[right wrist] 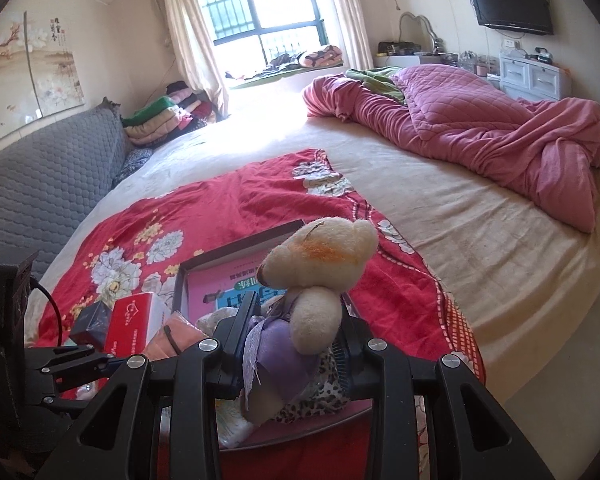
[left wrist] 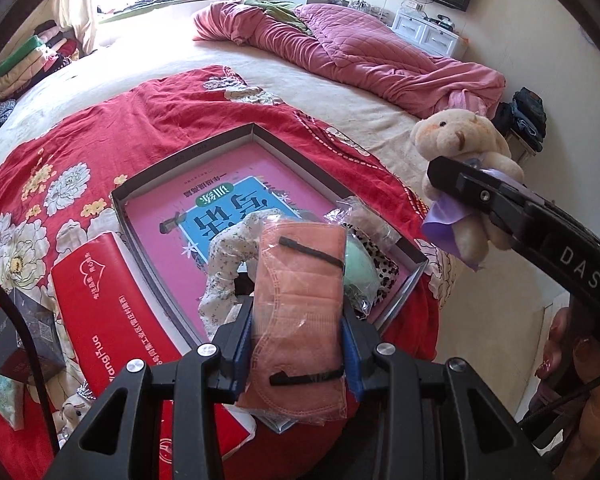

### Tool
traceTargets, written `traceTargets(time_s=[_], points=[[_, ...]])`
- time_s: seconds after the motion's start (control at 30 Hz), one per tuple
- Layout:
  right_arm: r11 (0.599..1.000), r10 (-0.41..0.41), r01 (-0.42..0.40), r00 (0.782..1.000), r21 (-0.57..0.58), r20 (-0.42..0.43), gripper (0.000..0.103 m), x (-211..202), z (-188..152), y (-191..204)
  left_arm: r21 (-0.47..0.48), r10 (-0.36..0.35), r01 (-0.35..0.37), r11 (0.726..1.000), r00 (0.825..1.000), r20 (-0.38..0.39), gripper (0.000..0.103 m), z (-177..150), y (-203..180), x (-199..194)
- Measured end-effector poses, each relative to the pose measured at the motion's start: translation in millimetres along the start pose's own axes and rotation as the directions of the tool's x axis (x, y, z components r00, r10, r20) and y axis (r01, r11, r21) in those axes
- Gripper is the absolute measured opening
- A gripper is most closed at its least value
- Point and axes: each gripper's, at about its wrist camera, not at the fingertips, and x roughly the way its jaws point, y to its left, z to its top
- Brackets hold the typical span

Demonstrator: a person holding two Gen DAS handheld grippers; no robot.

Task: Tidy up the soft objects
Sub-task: 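Carry the mask packet with left tool while right carries the bear over the tray, then open left tool to drop the mask packet while right releases the bear into the tray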

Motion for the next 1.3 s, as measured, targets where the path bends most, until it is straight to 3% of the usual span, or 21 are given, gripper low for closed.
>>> traceTargets(time_s=[0.3, 0.8, 1.3], points=[[0.997, -0.068, 0.066, 0.995, -0.029, -0.073, 0.035, 29, -15, -16, 0.003, -0.007, 0.007, 1.000, 0.999, -0.041, 0.038, -5, -3, 27], [0.994, -0.083, 0.071, 0.985, -0.081, -0.149, 0.035, 80, -35, -19, -0.013, -0.003, 0.003, 1.000, 0.998, -0.055, 0.038, -5, 5, 46], [0.992, -0.004, -0.018, 0.986, -0.128, -0.169, 0.036, 114, -34, 5, -0.021, 0.010, -0.011, 1.000, 0.999, -0.045, 0.038, -3, 10, 47]])
